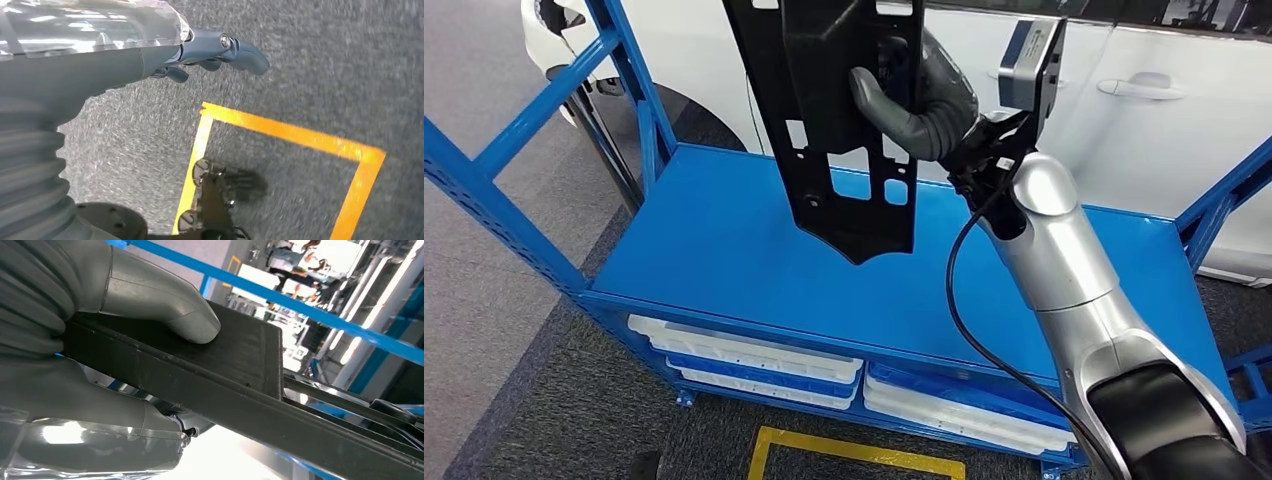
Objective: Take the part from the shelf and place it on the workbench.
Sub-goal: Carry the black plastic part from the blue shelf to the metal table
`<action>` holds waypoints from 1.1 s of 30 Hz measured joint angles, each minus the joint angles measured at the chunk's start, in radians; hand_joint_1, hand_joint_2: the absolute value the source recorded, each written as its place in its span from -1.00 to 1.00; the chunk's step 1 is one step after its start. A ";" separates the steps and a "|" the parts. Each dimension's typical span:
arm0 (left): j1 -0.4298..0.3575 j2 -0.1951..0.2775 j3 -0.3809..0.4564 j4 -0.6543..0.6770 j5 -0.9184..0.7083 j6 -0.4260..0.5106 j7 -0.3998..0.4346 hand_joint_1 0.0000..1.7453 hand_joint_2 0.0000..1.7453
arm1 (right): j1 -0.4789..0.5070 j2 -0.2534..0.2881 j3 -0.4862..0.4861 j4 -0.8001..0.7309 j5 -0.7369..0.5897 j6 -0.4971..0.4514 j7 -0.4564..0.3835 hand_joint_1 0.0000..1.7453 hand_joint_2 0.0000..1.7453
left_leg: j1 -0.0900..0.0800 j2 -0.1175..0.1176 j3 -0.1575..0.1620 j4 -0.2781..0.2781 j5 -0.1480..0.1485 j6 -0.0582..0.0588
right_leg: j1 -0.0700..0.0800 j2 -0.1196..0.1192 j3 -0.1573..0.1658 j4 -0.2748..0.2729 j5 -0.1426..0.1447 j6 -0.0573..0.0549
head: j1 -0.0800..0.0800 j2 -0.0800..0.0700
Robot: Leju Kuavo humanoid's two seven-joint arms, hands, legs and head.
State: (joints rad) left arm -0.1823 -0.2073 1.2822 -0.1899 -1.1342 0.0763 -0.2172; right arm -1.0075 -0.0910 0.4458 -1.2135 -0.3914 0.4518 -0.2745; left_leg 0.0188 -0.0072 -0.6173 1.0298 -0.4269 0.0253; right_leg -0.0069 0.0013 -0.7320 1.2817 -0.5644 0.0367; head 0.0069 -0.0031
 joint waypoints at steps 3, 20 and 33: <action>-0.009 -0.005 -0.013 0.000 -0.029 -0.011 0.015 -1.00 1.00 | 0.009 -0.056 -0.014 0.001 -0.022 -0.003 0.003 1.00 1.00 | 0.000 -0.004 0.002 0.000 0.000 0.001 | 0.000 0.000 0.016 -0.038 0.049 -0.003 | 0.000 0.000; -0.027 -0.008 -0.034 0.001 -0.028 -0.053 0.010 -1.00 1.00 | 0.026 -0.143 -0.017 -0.007 -0.037 -0.005 -0.006 1.00 1.00 | -0.007 0.001 -0.040 0.092 -0.023 -0.033 | 0.007 0.002 0.130 -0.273 0.133 -0.048 | 0.000 0.000; -0.023 -0.006 -0.033 0.001 -0.012 -0.064 -0.010 -1.00 1.00 | -0.004 -0.124 0.036 0.037 -0.054 -0.004 -0.021 1.00 1.00 | -0.005 0.000 0.008 -0.018 0.010 0.002 | -0.008 0.001 -0.004 -0.005 0.033 0.003 | 0.000 0.000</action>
State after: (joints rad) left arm -0.2054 -0.2136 1.2488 -0.1888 -1.1461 0.0123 -0.2269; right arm -1.0119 -0.2152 0.4814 -1.1762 -0.4451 0.4475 -0.2956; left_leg 0.0141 -0.0074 -0.6092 1.0119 -0.4171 0.0277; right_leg -0.0151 0.0021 -0.7360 1.2764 -0.5315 0.0397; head 0.0069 -0.0031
